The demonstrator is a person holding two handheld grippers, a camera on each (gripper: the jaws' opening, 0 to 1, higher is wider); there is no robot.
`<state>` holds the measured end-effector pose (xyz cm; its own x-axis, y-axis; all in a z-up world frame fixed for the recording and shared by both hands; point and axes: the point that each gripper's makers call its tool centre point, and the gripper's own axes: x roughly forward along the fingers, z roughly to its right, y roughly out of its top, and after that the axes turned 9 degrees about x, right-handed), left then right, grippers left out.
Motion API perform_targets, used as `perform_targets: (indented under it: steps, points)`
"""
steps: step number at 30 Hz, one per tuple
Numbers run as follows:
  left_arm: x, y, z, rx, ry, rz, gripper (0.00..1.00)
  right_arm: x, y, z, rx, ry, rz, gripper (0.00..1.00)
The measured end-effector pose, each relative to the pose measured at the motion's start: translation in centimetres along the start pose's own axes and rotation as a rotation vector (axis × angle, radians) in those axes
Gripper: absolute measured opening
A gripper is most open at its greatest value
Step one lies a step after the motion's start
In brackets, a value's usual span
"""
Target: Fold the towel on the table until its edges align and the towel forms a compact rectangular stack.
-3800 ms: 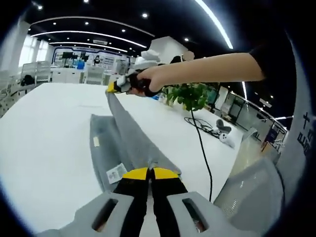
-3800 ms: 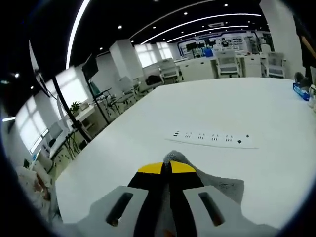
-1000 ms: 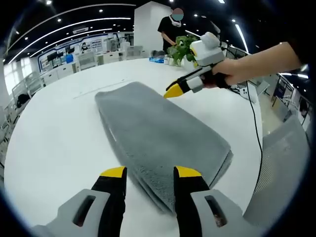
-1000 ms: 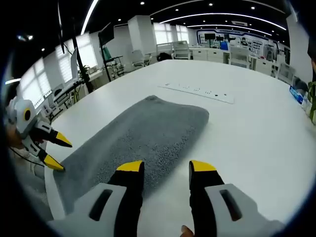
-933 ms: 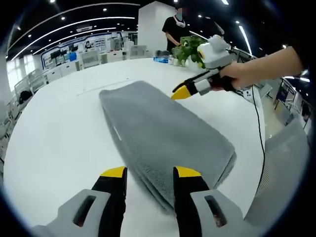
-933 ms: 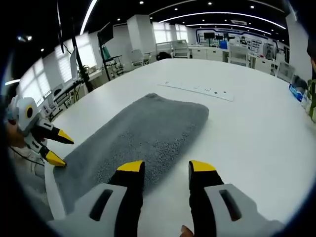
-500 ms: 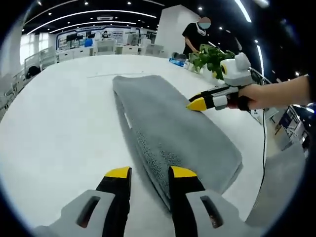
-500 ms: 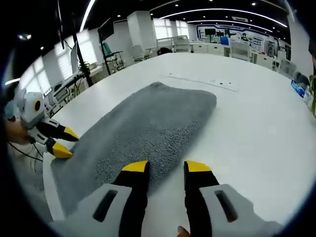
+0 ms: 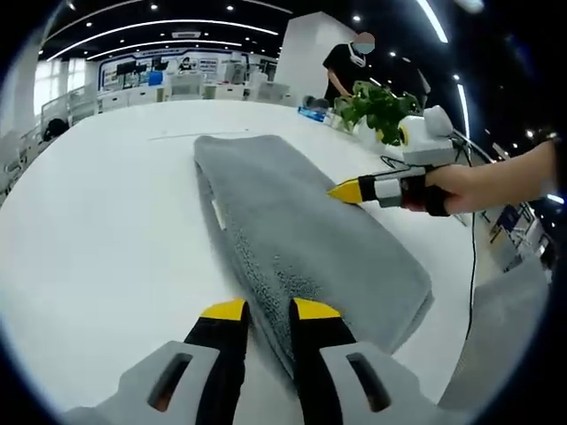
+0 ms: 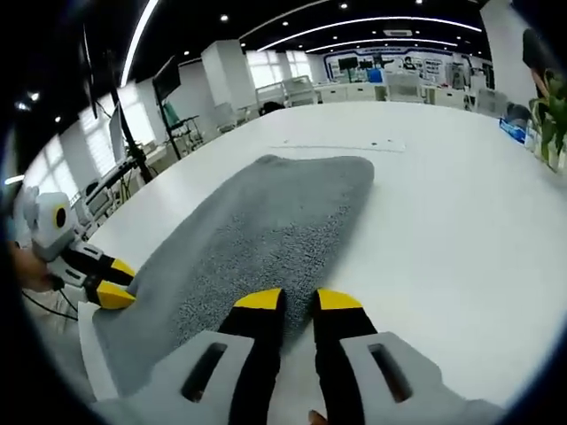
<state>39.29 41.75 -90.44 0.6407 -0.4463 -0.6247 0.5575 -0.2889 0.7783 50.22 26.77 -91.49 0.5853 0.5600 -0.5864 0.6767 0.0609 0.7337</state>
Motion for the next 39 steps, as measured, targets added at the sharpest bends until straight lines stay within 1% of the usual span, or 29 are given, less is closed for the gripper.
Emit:
perform_targets:
  steps: [1, 3, 4, 7, 10, 12, 13, 14, 16, 18, 19, 21, 23, 24, 26, 27, 29, 30, 32, 34, 35, 36, 38, 39]
  points:
    - [0.1, 0.0, 0.4, 0.002, -0.004, 0.0, 0.19, -0.2, 0.0, 0.2, 0.001, -0.002, 0.001, 0.11]
    - [0.2, 0.0, 1.1, 0.034, 0.001, -0.004, 0.19, -0.7, -0.3, 0.8, 0.011, -0.019, 0.0, 0.11]
    - [0.3, -0.1, 1.5, 0.033, 0.001, -0.011, 0.19, -1.0, -0.5, 1.0, 0.014, -0.026, -0.003, 0.11]
    - [0.5, -0.1, 2.8, 0.048, -0.006, -0.007, 0.19, -2.1, -0.9, 1.6, 0.005, -0.04, 0.005, 0.11]
    - [0.7, -0.2, 4.2, 0.044, -0.022, -0.004, 0.19, -2.8, -1.2, 2.4, 0.008, -0.05, 0.008, 0.11]
    - [0.9, -0.3, 5.0, 0.066, -0.034, 0.019, 0.19, -3.4, -1.4, 3.1, 0.003, -0.065, 0.007, 0.11]
    - [0.9, -0.5, 5.3, 0.069, -0.036, 0.022, 0.19, -3.8, -1.6, 3.3, -0.001, -0.073, 0.006, 0.11]
    - [0.9, -0.4, 5.6, 0.057, -0.036, 0.028, 0.19, -4.0, -1.7, 3.4, -0.001, -0.078, 0.006, 0.11]
    - [1.0, -0.4, 5.9, 0.062, -0.038, 0.03, 0.19, -4.5, -2.0, 3.8, -0.003, -0.091, 0.005, 0.12]
    - [1.0, -0.4, 6.3, 0.065, -0.041, 0.023, 0.18, -4.7, -2.0, 3.9, -0.048, -0.1, -0.005, 0.12]
    - [1.0, -0.5, 6.4, 0.068, -0.041, 0.027, 0.18, -4.8, -1.9, 3.7, -0.123, -0.102, -0.029, 0.13]
    - [1.0, -0.5, 6.3, 0.065, -0.042, 0.036, 0.18, -4.7, -1.8, 3.4, -0.15, -0.113, -0.074, 0.13]
    - [1.1, -0.4, 6.1, 0.063, -0.045, 0.038, 0.18, -4.6, -1.6, 3.1, -0.168, -0.116, -0.084, 0.13]
    - [1.1, -0.3, 6.2, 0.066, -0.048, 0.032, 0.18, -4.6, -1.6, 3.2, -0.193, -0.115, -0.095, 0.14]
    - [1.1, -0.2, 6.1, 0.059, -0.057, 0.023, 0.19, -5.0, -1.4, 3.1, -0.183, -0.11, -0.089, 0.17]
    - [1.1, -0.2, 6.1, 0.035, -0.061, 0.026, 0.19, -5.2, -1.3, 2.8, -0.182, -0.09, -0.083, 0.2]
    - [0.9, -0.1, 6.1, -0.004, -0.079, 0.037, 0.21, -5.6, -1.4, 2.6, -0.186, -0.077, -0.086, 0.28]
    - [0.7, 0.0, 5.8, 0.005, -0.072, 0.043, 0.23, -6.0, -1.3, 2.3, -0.204, -0.064, -0.084, 0.31]
    - [0.1, 0.5, 5.5, 0.044, -0.057, 0.048, 0.27, -6.9, -1.2, 1.9, -0.246, -0.046, -0.081, 0.32]
    - [-0.3, 1.0, 5.1, 0.08, -0.043, 0.057, 0.28, -7.6, -1.3, 1.3, -0.283, -0.022, -0.079, 0.33]
    - [-0.6, 1.5, 5.1, 0.101, -0.043, 0.07, 0.28, -7.9, -1.4, 0.9, -0.297, -0.012, -0.082, 0.34]
    - [-0.8, 1.9, 5.3, 0.124, -0.052, 0.071, 0.29, -8.4, -1.7, 0.7, -0.339, -0.006, -0.094, 0.34]
    - [-1.2, 2.5, 5.6, 0.215, -0.066, 0.067, 0.31, -8.9, -2.2, 0.5, -0.402, 0.002, -0.117, 0.35]
    - [-1.4, 2.7, 5.9, 0.269, -0.071, 0.062, 0.32, -9.1, -2.4, 0.5, -0.418, 0.007, -0.126, 0.35]
